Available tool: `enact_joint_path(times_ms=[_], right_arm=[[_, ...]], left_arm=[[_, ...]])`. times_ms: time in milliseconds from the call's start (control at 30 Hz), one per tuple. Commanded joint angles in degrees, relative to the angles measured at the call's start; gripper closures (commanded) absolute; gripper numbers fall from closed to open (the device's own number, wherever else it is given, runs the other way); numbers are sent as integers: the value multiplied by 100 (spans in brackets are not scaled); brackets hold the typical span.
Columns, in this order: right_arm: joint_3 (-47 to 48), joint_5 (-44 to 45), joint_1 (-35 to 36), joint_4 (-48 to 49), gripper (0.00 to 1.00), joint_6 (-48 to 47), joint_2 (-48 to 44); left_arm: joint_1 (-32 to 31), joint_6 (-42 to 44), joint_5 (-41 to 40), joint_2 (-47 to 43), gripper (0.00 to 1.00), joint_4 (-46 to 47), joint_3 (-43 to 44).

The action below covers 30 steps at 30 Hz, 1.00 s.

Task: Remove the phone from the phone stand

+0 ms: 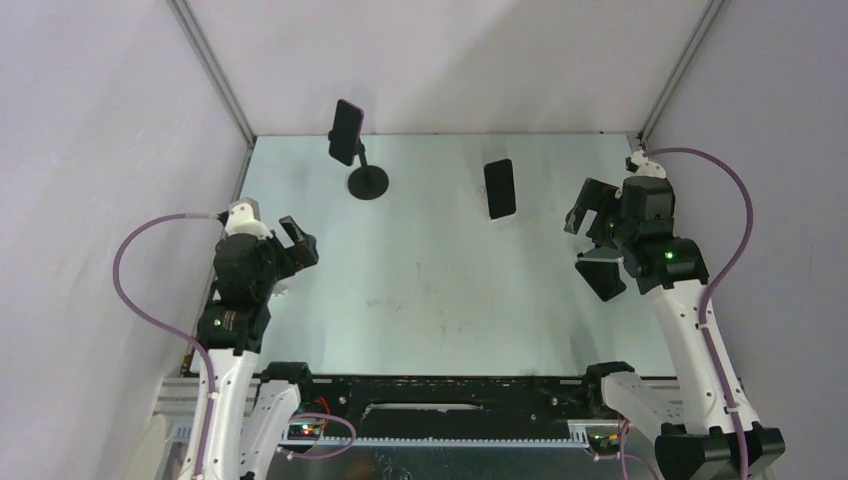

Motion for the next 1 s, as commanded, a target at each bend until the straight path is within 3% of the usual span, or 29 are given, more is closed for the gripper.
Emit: enact_joint_path(times_ms=[0, 233, 367, 600, 967], right_arm=[[224, 290, 24, 35, 0, -163, -135], [219, 210, 3, 69, 0, -295, -299], [176, 164, -4, 176, 0, -348, -366], [58, -860, 23, 777, 0, -218, -188], [56, -645, 941, 2225, 0, -279, 1083]], left_arm=[[38, 55, -169, -107, 2, 107, 75], [38, -7, -440, -192, 2, 75, 122], [38, -23, -1030, -179, 2, -145, 199], [194, -191, -1951, -104, 2, -385, 250], [234, 96, -682, -441, 2, -530, 362]])
